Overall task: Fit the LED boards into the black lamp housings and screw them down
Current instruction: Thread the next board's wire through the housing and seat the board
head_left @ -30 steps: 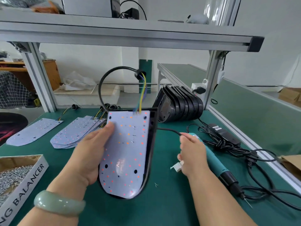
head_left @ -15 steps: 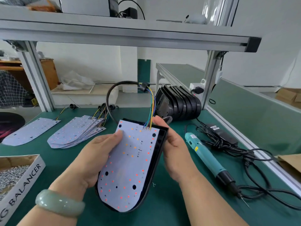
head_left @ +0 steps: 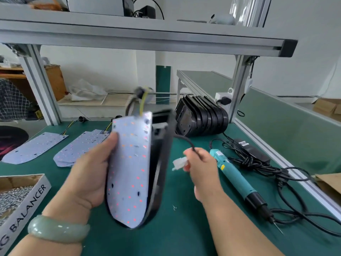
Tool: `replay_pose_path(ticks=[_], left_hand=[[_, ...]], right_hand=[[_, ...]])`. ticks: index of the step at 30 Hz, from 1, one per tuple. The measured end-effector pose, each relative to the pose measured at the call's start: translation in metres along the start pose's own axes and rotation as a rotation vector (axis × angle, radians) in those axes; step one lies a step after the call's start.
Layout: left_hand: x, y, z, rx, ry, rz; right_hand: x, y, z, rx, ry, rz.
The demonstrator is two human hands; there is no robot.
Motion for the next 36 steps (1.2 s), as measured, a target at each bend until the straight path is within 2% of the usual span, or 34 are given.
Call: replay_pose_path(ticks=[2, 3, 5, 7, 10, 12, 16, 20, 23, 28, 31, 34, 36], left_hand=[[0.01, 0.001, -0.014, 0.048, 0.023, 0.034], [0.013, 0.001, -0.019, 0.059, 0.017, 0.034], [0.008, -0.001, -0.024, 0.067, -0.014, -0.013], [-0.001, -0.002, -0.026, 0.073, -0.045, -0.066], [-0.005, -0.004, -0.029, 0.091, -0.077, -0.09], [-0.006, -0.005, -0.035, 0.132, -0.078, -0.084], [-0.003, -0.007, -0.04, 0.217, -0.183, -0.026], [-0.007, -0.007, -0.012, 0.077, -0.289, 0.012], [-0.006, -0.006, -0.001, 0.011, -0.283, 0.046], [-0.004, -0.002, 0.012, -0.053, -0.31, 0.082], [-0.001, 0.003, 0.021, -0.069, -0.256, 0.084], [0.006, 0.009, 0.022, -0.025, -0.221, 0.085], [0.008, 0.011, 0.018, 0.007, -0.24, 0.091]], right_hand=[[-0.002, -0.01, -0.027, 0.159, -0.106, 0.026], [-0.002, -0.011, -0.033, 0.173, -0.102, 0.04], [-0.006, -0.008, -0.023, 0.077, 0.03, 0.027], [-0.015, 0.002, -0.006, -0.043, 0.323, -0.073], [-0.045, 0.015, 0.008, -0.01, 0.74, -0.332], [-0.055, 0.019, 0.009, -0.002, 0.828, -0.412], [-0.052, 0.024, 0.018, -0.128, 0.848, -0.455], [-0.046, 0.04, 0.051, -0.408, 0.707, -0.537], [-0.035, 0.046, 0.061, -0.547, 0.364, -0.357], [-0.014, 0.047, 0.063, -0.595, 0.099, -0.125], [-0.008, 0.045, 0.064, -0.59, 0.062, -0.043], [0.001, 0.034, 0.055, -0.461, 0.046, 0.044], [-0.001, 0.025, 0.045, -0.354, 0.128, 0.016]])
Point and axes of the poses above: each hand's wrist, its own y-axis away from the middle knuckle, its own z-axis out of the palm, x = y × z, the point moved 10 cm from there along -y, towards the middle knuckle, and after that the axes turned 15 degrees about -y, right-handed, at the moved point
